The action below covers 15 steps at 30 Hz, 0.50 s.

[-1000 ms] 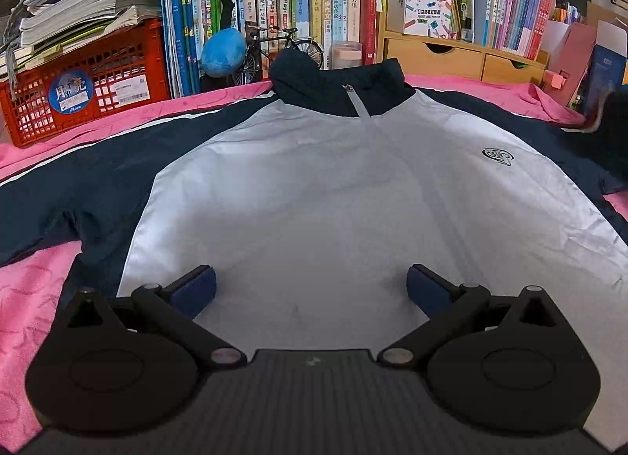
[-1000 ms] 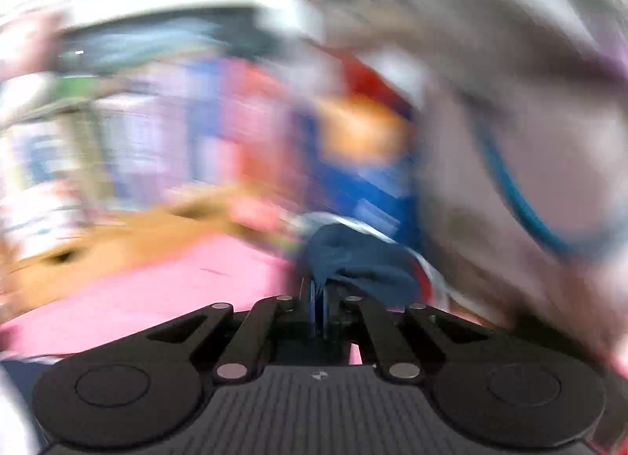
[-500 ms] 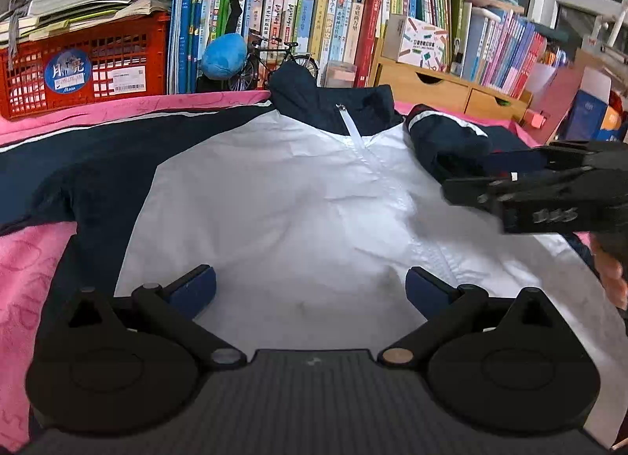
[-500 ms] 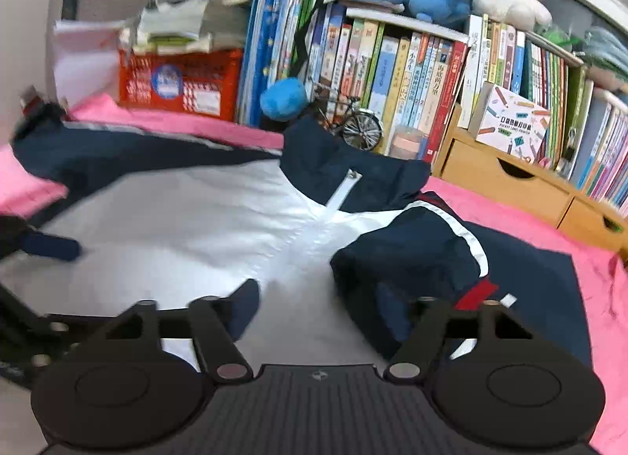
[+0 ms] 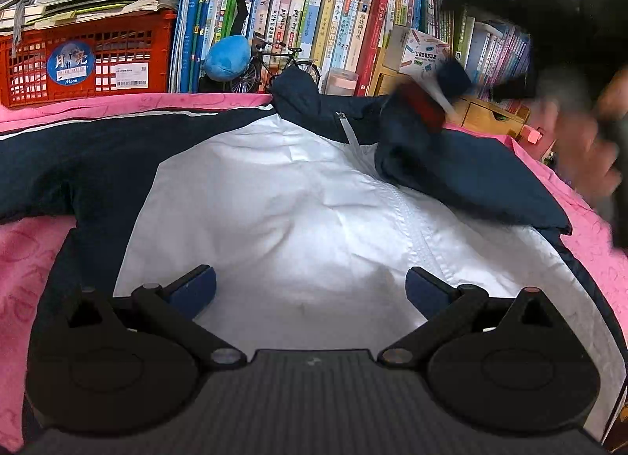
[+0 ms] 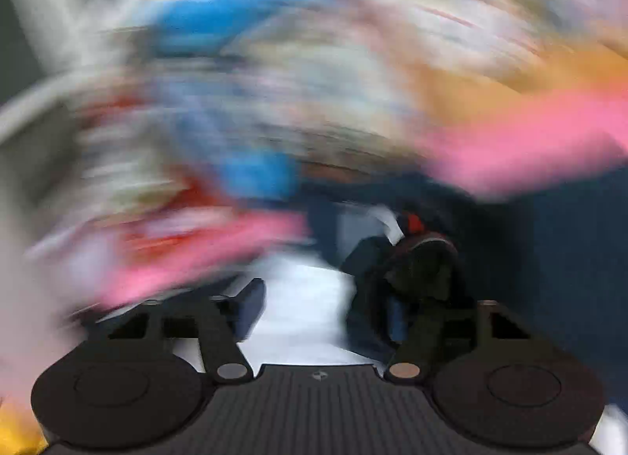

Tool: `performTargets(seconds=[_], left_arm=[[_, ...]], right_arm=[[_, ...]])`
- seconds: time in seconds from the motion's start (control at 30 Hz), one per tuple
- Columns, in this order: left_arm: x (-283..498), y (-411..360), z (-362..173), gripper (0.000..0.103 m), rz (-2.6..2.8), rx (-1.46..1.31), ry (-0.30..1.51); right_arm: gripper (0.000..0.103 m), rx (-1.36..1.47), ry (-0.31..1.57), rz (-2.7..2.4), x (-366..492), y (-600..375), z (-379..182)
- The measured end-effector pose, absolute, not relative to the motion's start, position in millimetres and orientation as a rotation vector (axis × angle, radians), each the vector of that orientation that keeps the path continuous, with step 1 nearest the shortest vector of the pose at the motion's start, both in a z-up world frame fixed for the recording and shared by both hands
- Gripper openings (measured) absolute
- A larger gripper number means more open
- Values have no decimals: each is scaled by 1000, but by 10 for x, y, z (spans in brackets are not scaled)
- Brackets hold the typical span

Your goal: Fold clothes

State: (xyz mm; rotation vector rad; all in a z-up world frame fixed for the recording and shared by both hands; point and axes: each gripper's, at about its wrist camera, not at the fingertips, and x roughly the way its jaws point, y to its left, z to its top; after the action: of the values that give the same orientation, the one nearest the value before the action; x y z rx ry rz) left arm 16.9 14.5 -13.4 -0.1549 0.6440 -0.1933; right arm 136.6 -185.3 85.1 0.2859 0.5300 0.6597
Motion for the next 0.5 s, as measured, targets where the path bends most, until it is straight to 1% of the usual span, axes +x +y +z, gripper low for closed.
performTargets(seconds=[0.03,0.07,0.1,0.13,0.27,0.37,0.5], left_arm=[[168,147,-134,103,-194,-157,643],[166,148,-135,103,-195,-160,642],[163,152,-136,103,-196,-163,641],[161,156,-137,103,-197,-166,640],[121,209,-130,103,-195,-184,639],[6,307,-114,103,-173,-168,644],[-205,556,-140,103,-134,-133,630]], right_arm=[[96,225,440,696,1213,-1762,992],[103,177,403,679,1119,-1715,1061],[103,132,374,653,1035,-1673,1118],[103,116,386,621,1024,-1682,1112],[103,66,591,408,1313,-1803,701],[102,-56,660,392,1367,-1671,348],[102,-240,606,525,1260,-1191,162]])
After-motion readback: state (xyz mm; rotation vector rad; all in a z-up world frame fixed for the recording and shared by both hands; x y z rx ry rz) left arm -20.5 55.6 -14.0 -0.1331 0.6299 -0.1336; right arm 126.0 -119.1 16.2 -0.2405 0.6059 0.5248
